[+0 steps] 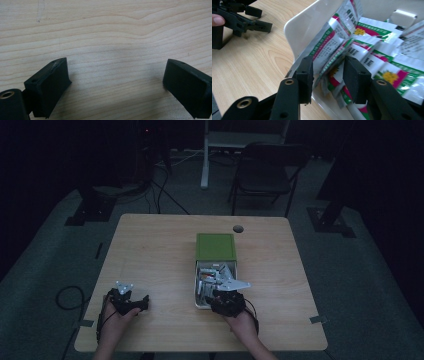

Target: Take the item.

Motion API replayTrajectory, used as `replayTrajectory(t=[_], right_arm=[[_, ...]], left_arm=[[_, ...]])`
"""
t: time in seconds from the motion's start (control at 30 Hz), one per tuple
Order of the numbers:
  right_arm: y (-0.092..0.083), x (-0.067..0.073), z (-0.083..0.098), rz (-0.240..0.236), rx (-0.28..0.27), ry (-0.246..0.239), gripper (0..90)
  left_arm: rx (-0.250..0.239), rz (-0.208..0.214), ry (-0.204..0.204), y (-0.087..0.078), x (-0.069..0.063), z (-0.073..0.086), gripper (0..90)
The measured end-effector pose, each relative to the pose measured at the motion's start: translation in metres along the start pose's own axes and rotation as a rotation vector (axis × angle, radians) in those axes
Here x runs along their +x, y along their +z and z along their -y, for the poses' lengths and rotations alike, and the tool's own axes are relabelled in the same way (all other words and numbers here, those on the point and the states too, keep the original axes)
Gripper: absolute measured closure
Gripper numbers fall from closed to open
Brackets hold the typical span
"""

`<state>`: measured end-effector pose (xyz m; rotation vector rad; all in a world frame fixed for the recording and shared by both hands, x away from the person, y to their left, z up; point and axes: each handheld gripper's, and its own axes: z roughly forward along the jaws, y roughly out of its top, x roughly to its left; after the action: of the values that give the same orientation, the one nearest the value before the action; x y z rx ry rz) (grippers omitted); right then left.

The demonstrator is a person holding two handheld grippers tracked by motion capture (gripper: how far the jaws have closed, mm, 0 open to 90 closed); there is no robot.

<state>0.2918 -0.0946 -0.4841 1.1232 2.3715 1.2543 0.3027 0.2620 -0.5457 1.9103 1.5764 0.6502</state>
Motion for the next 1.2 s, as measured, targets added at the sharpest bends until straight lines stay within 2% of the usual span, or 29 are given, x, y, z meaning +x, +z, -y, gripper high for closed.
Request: replayTrajectory(t=[0.33,0.77,1.03,1.2], right_arm=[[0.011,0.007,0.000,0.071,0.008,-0.002,63.5],[0.016,0.007,0.001,0.082,0.036,-0.013,73.5],[0.012,0.006,0.003,0.108,0.015,0.000,85.7],[0.006,0.004,0.001,0.117,0.003,0.005,86.5]], left_arm=[[0.000,0.000,0.000,0.000,0.000,0.000,6.9],[0.000,0.000,0.000,0.000,0.000,0.000,6.9],[0.000,0.000,0.000,0.000,0.000,0.000,6.9],[0.000,0.000,0.000,0.000,0.000,0.000,6.9]])
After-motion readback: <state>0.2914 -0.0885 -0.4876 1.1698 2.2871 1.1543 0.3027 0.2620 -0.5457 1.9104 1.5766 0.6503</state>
